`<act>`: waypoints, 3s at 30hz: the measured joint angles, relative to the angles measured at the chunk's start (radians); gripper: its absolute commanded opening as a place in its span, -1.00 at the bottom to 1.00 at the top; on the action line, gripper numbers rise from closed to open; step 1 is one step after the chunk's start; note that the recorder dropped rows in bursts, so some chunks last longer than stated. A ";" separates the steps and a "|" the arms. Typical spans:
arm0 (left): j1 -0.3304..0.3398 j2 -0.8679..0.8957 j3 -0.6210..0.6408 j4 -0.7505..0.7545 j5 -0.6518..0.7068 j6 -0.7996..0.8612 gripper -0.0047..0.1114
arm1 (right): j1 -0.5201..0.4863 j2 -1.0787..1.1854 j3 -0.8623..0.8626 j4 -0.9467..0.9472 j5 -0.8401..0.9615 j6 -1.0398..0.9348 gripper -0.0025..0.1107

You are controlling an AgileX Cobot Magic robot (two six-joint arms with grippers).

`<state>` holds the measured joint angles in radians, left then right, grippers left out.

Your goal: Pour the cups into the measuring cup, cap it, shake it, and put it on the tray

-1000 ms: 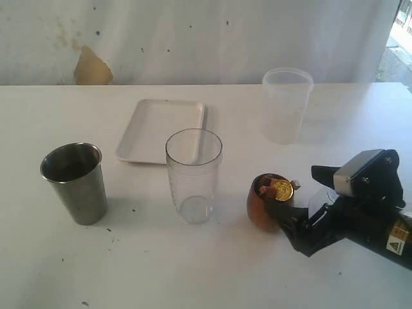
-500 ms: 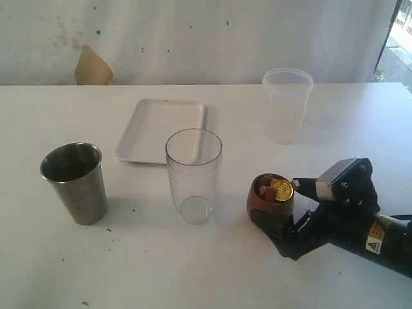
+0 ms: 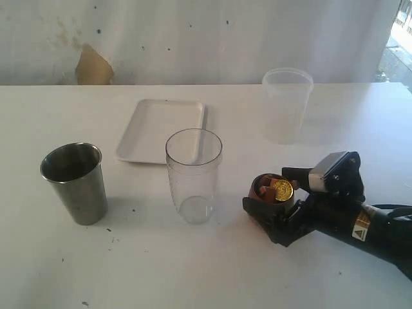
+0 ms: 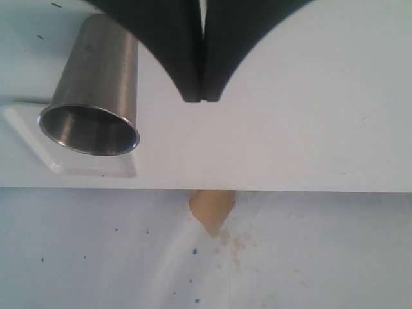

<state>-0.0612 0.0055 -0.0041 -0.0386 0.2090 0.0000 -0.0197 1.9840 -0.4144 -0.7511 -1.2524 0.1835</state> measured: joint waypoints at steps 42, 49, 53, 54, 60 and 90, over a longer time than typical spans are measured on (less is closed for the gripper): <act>0.000 0.000 0.000 0.000 0.000 0.000 -0.92 | 0.000 -0.153 0.001 -0.131 0.288 0.137 0.87; 0.000 0.000 0.000 0.000 0.000 0.000 -0.92 | 0.000 -0.122 0.001 -0.127 0.265 0.139 0.87; 0.000 0.000 0.000 0.000 0.000 0.000 -0.92 | 0.000 -0.118 0.001 -0.129 0.247 0.139 0.87; 0.000 0.000 0.000 0.000 0.000 0.000 -0.92 | 0.002 -0.114 0.001 -0.129 0.242 0.139 0.87; 0.000 0.000 0.000 0.000 0.000 0.000 -0.92 | 0.045 -0.086 -0.017 -0.132 0.232 0.139 0.87; 0.000 0.000 0.000 0.000 0.000 0.000 -0.92 | 0.053 0.066 -0.107 -0.061 0.185 0.146 0.87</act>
<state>-0.0612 0.0055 -0.0041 -0.0386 0.2090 0.0000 0.0335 2.0495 -0.5214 -0.8117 -1.0672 0.3294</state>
